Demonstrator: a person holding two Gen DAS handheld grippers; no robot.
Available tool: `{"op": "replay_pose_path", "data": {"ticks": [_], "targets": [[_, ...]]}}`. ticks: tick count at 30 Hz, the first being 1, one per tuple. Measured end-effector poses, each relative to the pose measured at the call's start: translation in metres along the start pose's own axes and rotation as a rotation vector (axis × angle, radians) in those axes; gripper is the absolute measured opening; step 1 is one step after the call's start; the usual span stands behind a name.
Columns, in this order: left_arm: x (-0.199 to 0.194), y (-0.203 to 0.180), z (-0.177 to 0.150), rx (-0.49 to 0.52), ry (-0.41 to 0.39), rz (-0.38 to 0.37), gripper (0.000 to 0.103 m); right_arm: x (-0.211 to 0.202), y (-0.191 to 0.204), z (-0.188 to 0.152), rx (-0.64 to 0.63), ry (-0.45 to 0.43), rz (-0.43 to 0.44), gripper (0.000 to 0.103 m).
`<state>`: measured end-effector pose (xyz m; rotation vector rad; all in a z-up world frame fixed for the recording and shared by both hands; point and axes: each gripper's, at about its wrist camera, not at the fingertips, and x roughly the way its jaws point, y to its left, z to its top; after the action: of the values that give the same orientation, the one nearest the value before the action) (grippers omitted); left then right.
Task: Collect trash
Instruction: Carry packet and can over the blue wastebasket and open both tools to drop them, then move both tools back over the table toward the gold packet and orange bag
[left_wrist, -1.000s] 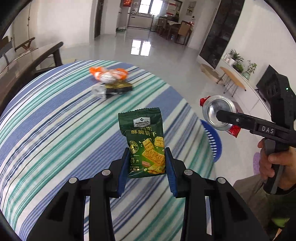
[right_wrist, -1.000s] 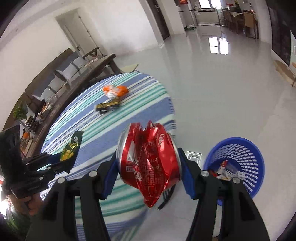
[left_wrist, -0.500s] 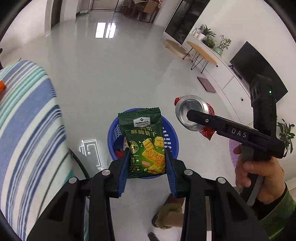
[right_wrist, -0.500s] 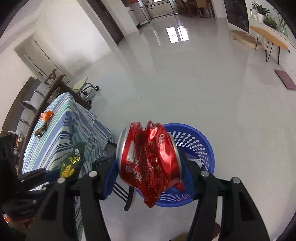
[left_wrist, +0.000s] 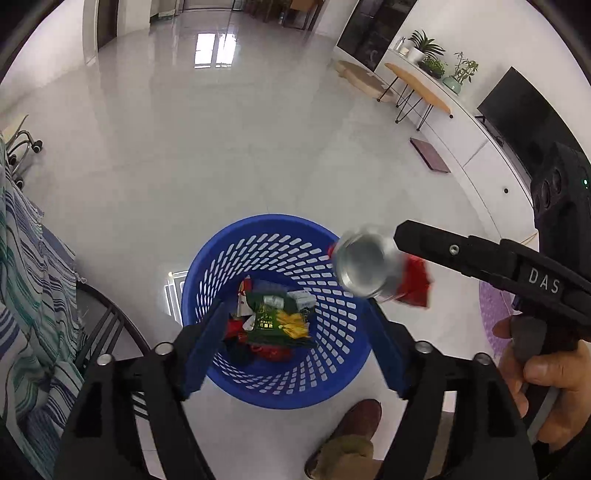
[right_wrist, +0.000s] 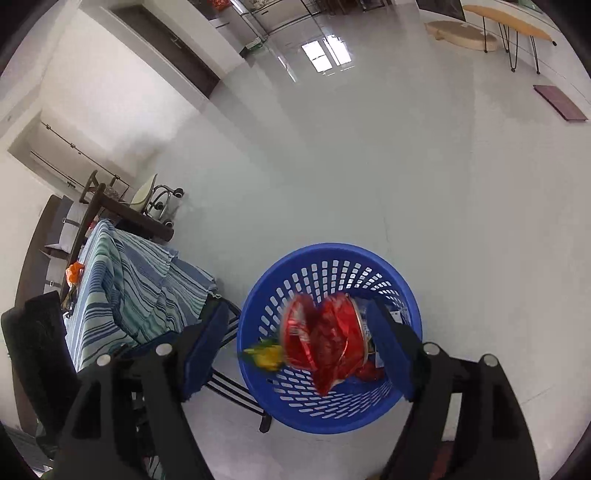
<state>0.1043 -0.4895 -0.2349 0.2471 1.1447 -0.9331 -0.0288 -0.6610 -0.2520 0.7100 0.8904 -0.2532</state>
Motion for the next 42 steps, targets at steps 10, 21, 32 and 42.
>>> {"op": "replay_pose_path", "data": {"ticks": [10, 21, 32, 42], "targets": [[-0.12, -0.012, -0.024, 0.046, -0.234, 0.03, 0.098, -0.049, 0.044, -0.017, -0.159, -0.245, -0.086, 0.097], [-0.215, 0.077, -0.125, 0.007, -0.226, 0.244, 0.098, -0.055, 0.171, -0.106, -0.466, -0.291, 0.0, 0.097], [-0.27, 0.202, -0.115, 0.045, -0.227, 0.299, 0.098, -0.015, 0.302, -0.18, -0.72, -0.043, 0.177, 0.097], [-0.242, 0.271, 0.004, 0.191, -0.181, 0.169, 0.098, -0.01, 0.329, -0.195, -0.791, 0.012, 0.175, 0.097]]}}
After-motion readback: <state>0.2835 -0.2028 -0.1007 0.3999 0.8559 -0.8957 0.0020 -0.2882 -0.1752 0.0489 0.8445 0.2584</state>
